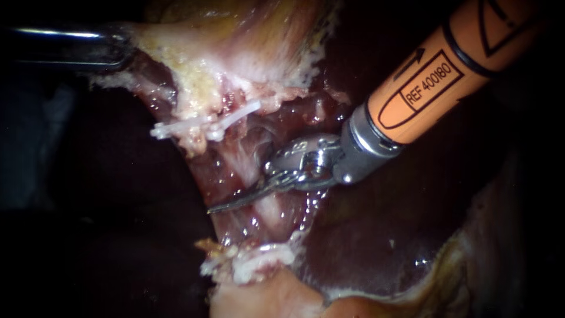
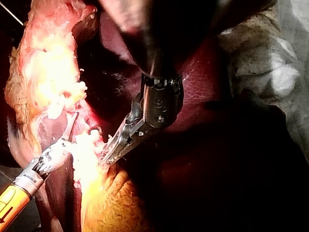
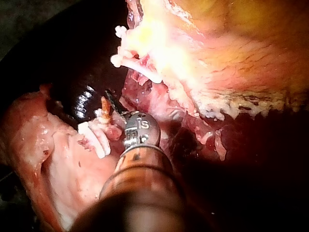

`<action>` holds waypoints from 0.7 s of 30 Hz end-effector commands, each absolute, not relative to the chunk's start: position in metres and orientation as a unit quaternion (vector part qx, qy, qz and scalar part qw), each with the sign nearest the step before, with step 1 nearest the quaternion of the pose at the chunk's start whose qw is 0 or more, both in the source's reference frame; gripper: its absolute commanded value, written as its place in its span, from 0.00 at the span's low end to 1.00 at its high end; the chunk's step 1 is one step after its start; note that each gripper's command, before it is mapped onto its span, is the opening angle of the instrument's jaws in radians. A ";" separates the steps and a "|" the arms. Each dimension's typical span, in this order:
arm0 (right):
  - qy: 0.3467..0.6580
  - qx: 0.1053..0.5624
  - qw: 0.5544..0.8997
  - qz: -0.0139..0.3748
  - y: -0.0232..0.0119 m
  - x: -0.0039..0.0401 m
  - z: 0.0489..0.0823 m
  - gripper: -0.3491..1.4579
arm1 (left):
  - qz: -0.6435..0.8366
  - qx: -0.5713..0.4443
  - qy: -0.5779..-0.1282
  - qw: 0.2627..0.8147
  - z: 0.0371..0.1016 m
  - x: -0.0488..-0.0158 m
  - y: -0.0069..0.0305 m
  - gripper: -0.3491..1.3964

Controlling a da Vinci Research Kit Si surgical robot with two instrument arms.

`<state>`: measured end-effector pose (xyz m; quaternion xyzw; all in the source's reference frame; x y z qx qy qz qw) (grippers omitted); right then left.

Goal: Go back from the cut right tube

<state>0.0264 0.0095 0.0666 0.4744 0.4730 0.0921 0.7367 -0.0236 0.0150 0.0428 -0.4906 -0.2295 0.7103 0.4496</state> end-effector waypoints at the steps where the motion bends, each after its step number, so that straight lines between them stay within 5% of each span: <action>1: 0.476 0.470 0.737 0.096 0.0094 0.0263 0.0665 0.00 | 0.710 -0.491 -0.230 0.449 0.0428 -0.0236 0.0150 0.00; 3: 0.481 0.461 0.738 0.105 0.0094 0.0263 0.0664 0.09 | 0.710 -0.491 -0.230 0.449 0.0428 -0.0235 0.0150 0.00; 4: 0.485 0.458 0.736 0.113 0.0094 0.0263 0.0663 0.37 | 0.710 -0.491 -0.230 0.449 0.0428 -0.0235 0.0150 0.00; 6: 0.494 0.446 0.735 0.128 0.0096 0.0263 0.0661 0.74 | 0.710 -0.491 -0.230 0.449 0.0429 -0.0235 0.0150 0.00; 7: 0.502 0.431 0.738 0.138 0.0097 0.0263 0.0659 0.83 | 0.710 -0.491 -0.230 0.449 0.0429 -0.0235 0.0150 0.00; 13: 0.516 0.384 0.750 0.155 0.0109 0.0262 0.0651 0.98 | 0.711 -0.491 -0.229 0.449 0.0430 -0.0235 0.0149 0.00; 16: 0.518 0.372 0.753 0.161 0.0109 0.0258 0.0649 0.98 | 0.711 -0.491 -0.229 0.449 0.0432 -0.0235 0.0149 0.00; 21: 0.514 0.288 0.789 0.176 0.0097 0.0232 0.0631 0.98 | 0.711 -0.491 -0.229 0.448 0.0432 -0.0234 0.0149 0.00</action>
